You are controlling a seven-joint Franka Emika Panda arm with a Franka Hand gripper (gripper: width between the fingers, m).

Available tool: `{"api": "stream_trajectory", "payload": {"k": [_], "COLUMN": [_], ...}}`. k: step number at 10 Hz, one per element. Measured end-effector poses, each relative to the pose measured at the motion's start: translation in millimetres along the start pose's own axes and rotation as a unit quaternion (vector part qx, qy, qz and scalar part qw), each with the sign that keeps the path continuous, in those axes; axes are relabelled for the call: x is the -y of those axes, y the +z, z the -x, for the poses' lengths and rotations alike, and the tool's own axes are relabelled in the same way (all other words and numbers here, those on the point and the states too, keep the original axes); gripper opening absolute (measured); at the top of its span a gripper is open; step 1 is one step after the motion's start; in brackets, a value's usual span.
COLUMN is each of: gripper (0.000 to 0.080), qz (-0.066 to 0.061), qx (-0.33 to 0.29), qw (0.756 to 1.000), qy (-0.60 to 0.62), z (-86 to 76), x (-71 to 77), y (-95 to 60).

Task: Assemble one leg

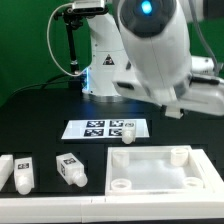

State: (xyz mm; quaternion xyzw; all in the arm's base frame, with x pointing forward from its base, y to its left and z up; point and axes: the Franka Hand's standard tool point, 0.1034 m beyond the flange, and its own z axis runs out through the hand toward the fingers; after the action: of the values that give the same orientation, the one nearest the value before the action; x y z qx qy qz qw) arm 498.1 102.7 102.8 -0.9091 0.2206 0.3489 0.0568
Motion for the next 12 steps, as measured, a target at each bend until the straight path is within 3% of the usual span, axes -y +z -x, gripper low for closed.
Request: {"api": "stream_trajectory", "payload": {"k": [1, 3, 5, 6, 7, 8, 9, 10, 11, 12], "gripper": [0.0284, 0.0284, 0.0284, 0.0284, 0.0284, 0.0284, 0.0284, 0.0284, 0.0284, 0.0284], "qz": [-0.007, -0.012, -0.023, -0.035, -0.055, -0.061, -0.045, -0.055, -0.055, -0.066], "qx": [-0.075, -0.116, -0.173, -0.192, -0.233, -0.269, -0.327, -0.366, -0.385, -0.413], "qw": [0.997, 0.993, 0.984, 0.980, 0.969, 0.958, 0.939, 0.926, 0.916, 0.903], "qy": [-0.012, -0.012, -0.022, -0.049, -0.062, -0.076, -0.096, -0.079, -0.095, -0.094], "z": [-13.5, -5.2, -8.2, -9.2, -12.1, -9.1, -4.3, 4.0, 4.7, 0.1], "x": [4.6, 7.9, 14.2, 9.4, -2.7, -12.6, -11.3, 4.6, 9.5, 9.0], "y": [-21.5, -8.4, -15.6, -37.8, -72.4, -93.5, -121.1, -125.4, -119.3, -121.2]}}
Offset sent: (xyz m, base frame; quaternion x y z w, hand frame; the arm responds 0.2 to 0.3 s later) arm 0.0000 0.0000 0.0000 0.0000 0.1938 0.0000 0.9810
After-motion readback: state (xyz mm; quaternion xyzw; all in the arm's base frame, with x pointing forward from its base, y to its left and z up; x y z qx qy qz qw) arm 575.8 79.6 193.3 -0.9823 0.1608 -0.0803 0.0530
